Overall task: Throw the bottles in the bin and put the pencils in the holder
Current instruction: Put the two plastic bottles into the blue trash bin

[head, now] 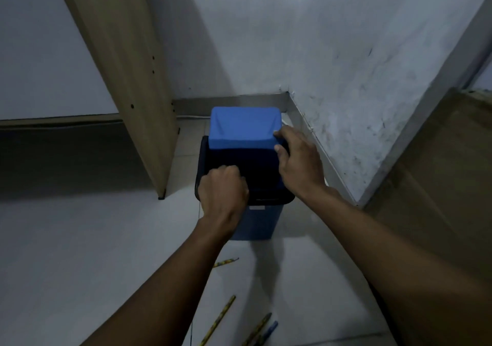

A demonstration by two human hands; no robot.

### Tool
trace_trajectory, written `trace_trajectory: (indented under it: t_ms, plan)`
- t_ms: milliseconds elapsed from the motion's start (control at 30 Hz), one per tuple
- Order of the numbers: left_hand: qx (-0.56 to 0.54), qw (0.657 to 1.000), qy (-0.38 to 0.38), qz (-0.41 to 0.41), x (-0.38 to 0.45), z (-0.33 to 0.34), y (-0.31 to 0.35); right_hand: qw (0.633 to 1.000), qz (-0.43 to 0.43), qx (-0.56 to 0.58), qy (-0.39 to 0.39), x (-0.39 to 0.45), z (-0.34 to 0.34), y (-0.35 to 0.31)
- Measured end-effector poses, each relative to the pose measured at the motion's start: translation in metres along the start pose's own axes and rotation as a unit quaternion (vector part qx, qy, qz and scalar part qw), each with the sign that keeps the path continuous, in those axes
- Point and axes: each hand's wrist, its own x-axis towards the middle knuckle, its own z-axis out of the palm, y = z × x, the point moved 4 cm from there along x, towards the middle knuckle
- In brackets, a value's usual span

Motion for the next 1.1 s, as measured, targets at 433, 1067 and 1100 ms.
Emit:
trace_trajectory:
  t_ms: [433, 1067, 1100]
  plan:
    - [-0.113, 0.992, 0.034, 0.045, -0.002, -0.004, -0.006, 1.0, 0.002, 0.02, -0.013, -0.003, -0.001, 0.01]
    - [-0.167, 0.974, 0.081, 0.13, -0.034, -0.049, -0.047, 0.995, -0.039, -0.08, -0.042, -0.052, -0.009, -0.021]
    - [-0.165, 0.972, 0.079, 0.146, -0.04, -0.05, -0.051, 0.992, -0.072, -0.092, -0.039, -0.062, -0.007, -0.024]
